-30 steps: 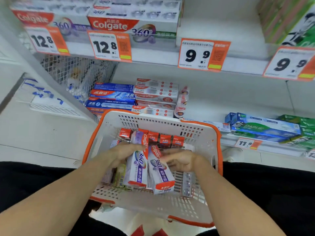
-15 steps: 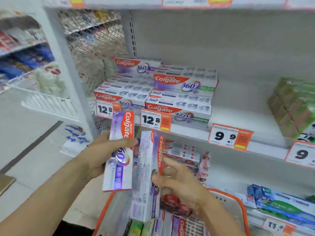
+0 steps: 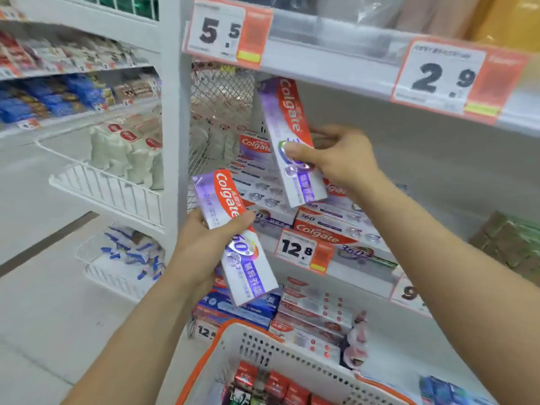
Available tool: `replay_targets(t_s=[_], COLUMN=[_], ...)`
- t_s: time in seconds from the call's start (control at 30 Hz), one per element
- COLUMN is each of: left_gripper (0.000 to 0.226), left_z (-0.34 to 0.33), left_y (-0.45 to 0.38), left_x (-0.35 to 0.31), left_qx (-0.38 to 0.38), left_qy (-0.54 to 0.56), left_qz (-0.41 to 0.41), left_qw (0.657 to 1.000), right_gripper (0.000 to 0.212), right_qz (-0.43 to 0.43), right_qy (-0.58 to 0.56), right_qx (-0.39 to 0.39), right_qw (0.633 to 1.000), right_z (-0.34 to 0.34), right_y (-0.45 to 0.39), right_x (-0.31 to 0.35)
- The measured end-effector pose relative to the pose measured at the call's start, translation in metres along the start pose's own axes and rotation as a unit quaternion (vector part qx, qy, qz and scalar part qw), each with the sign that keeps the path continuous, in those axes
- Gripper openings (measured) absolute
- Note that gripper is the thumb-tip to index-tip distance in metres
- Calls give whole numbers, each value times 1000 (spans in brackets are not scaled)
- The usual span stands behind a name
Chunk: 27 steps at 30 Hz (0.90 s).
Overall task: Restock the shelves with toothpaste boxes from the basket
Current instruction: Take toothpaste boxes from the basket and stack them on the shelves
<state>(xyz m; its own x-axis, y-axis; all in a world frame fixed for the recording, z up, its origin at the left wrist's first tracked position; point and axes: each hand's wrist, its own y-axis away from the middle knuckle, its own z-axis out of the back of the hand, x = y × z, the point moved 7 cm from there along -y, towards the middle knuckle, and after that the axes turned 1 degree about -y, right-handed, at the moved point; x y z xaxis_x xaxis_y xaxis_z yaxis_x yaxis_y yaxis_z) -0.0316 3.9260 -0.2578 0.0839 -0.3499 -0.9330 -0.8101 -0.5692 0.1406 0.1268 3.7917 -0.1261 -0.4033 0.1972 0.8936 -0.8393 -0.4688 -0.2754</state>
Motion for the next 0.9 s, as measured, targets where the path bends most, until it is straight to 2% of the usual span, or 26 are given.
replay_targets(t_s=[0.1,0.2,0.27,0.43,0.53,0.67,0.9], left_gripper=[59,52,49,46,49,41,44], left_z=[6,13,16,17,17,14,5], left_y=[-6,-12,-15,-25,-30,-34,-36], left_x=[0,2,2,1,-1,-5,1], left_qx=[-19,-39,-43,-34,-30,-23,-20], left_qy=[16,21,21,5,-1,2,-1], left_qz=[0,1,1,-2,-2,-11,-4], left_qw=[1000,999,999,999,1000,1000,1000], right_gripper=[26,25,22,43,46,48,49], right_qz=[24,53,84,92,101,104,103], right_qy=[95,235,285,357,412,410,403], right_qx=[2,0,10,63,105,146,149], right_qw=[995,971,955,928,899,895,897], right_z=[-23,-44,-55,-61,-60,-54,-50], right_y=[-56,-89,-103,-126,-128,-125,-126], right_x=[4,-1,-9,-34,-43,-50,-54])
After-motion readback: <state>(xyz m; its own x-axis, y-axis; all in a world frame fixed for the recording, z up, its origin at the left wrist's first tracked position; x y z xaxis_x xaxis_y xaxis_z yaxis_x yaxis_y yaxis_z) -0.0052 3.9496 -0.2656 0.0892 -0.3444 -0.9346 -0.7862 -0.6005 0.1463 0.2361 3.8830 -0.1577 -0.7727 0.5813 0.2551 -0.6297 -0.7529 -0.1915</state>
